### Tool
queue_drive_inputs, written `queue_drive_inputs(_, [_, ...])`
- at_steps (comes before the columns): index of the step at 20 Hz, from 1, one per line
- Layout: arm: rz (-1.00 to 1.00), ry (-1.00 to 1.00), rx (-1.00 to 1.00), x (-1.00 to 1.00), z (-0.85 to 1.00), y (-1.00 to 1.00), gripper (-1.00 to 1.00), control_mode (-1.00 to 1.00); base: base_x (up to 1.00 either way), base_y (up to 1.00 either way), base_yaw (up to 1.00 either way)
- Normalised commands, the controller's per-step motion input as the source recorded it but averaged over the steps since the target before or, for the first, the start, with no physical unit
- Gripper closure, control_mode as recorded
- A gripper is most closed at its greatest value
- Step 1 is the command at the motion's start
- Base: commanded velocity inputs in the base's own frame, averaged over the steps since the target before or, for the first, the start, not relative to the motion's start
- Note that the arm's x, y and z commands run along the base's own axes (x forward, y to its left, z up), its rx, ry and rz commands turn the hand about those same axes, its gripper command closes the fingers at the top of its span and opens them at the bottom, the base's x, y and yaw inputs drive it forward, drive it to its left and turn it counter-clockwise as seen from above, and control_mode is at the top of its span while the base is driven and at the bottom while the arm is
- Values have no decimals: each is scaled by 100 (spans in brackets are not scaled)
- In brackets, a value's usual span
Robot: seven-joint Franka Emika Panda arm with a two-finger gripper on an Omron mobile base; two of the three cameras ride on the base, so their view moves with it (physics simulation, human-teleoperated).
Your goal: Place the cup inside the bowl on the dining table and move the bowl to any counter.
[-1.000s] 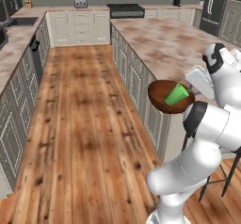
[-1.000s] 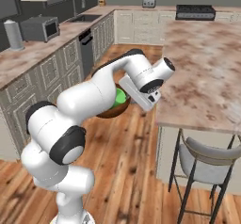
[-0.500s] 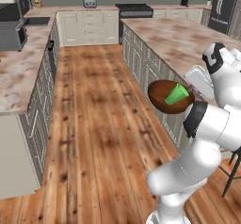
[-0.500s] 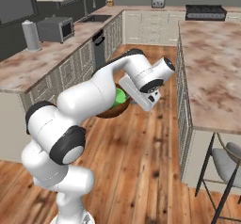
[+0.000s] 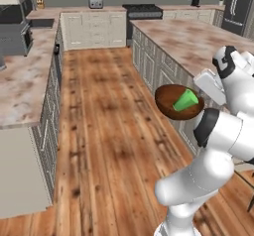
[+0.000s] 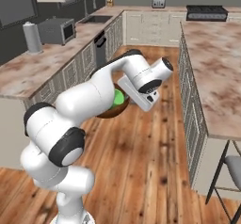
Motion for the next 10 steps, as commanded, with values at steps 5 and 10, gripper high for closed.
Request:
queue_drive_inputs(5, [0, 0, 0, 0, 0, 0, 100, 100, 73, 18, -2])
queue_drive_inputs(10, [0, 0, 0, 0, 0, 0, 100, 100, 75, 21, -2])
